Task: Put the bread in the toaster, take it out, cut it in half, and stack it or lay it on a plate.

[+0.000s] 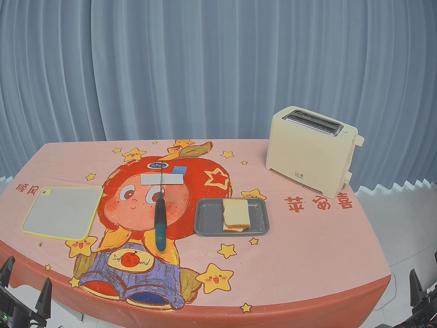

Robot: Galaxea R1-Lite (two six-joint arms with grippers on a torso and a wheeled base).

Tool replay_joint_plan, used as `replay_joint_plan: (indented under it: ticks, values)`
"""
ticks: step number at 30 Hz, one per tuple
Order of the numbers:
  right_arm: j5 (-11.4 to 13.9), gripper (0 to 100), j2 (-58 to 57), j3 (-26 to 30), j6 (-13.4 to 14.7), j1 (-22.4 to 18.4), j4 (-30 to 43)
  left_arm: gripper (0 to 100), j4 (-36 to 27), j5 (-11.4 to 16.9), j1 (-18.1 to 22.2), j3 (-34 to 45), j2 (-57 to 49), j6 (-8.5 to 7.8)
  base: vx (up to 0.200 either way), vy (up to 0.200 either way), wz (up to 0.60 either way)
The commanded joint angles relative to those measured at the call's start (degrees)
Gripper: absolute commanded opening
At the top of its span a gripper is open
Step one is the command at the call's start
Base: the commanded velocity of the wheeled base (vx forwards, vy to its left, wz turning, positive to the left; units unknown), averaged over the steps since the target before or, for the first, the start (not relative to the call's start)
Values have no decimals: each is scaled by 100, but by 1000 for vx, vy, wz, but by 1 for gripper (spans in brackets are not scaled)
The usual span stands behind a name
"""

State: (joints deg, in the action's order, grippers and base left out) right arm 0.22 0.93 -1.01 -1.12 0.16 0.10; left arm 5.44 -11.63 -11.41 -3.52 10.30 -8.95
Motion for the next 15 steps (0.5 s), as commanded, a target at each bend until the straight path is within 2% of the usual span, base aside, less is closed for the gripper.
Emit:
replay_joint_plan:
  ticks: [1, 6, 8, 10, 11, 13, 14, 15]
  values:
    - [4, 100, -93, 101, -2, 2, -1, 100, -192, -6, -2, 352, -608, 60, 0, 0, 0]
    - [4, 100, -93, 101, -2, 2, -1, 100, -219, 64, -28, 344, -599, 69, 0, 0, 0]
    - [4, 100, -93, 101, -2, 2, -1, 100, -219, 258, -28, 344, -599, 77, 0, 0, 0]
    - [4, 100, -93, 101, -2, 2, -1, 100, -227, 609, -37, 344, -599, 113, 0, 0, 0]
    - [4, 100, -93, 101, -2, 2, -1, 100, -227, 767, -45, 344, -599, 200, 0, 0, 0]
    - [4, 100, -93, 101, -2, 2, -1, 100, -245, 996, -54, 352, -591, 482, 0, 0, 0]
    - [4, 100, -93, 101, -2, 2, -1, 100, -359, 1119, -37, 352, -591, 710, 0, 0, 0]
    - [4, 100, -93, 101, 7, 2, -1, 100, -535, 1189, -37, 352, -591, 868, 0, 0, 0]
